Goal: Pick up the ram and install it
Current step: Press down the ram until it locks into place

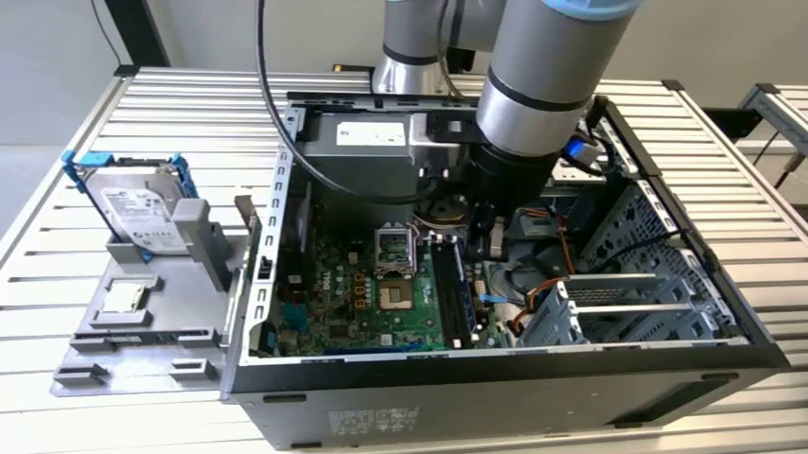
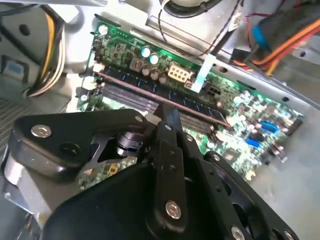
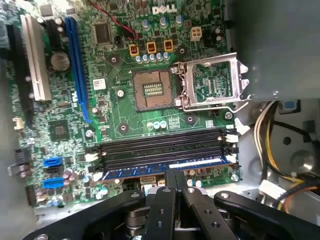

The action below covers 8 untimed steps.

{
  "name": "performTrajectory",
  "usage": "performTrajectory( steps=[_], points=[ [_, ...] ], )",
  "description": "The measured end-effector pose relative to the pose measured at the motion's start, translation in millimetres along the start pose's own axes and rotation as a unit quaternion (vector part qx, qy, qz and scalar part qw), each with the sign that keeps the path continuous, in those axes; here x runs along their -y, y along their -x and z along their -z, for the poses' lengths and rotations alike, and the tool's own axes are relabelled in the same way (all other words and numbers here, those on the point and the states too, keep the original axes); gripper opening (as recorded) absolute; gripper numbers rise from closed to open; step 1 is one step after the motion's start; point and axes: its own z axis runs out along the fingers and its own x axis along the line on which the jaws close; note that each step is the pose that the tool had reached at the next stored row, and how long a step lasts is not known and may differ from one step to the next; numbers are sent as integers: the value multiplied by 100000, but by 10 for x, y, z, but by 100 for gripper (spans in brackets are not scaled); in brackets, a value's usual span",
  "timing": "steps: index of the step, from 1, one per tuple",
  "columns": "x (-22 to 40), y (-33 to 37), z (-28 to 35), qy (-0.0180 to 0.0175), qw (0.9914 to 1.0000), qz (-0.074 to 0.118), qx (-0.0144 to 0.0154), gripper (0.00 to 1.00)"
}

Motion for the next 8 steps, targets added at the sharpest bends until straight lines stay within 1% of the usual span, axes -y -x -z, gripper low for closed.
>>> performTrajectory(
  steps=[1, 2, 8],
  points=[
    [0, 0, 37, -1, 100000, 3, 7, 0],
    [0, 1, 54, -3, 100000, 7, 14, 0],
    [0, 1, 54, -3, 100000, -14, 7, 0]
  ],
)
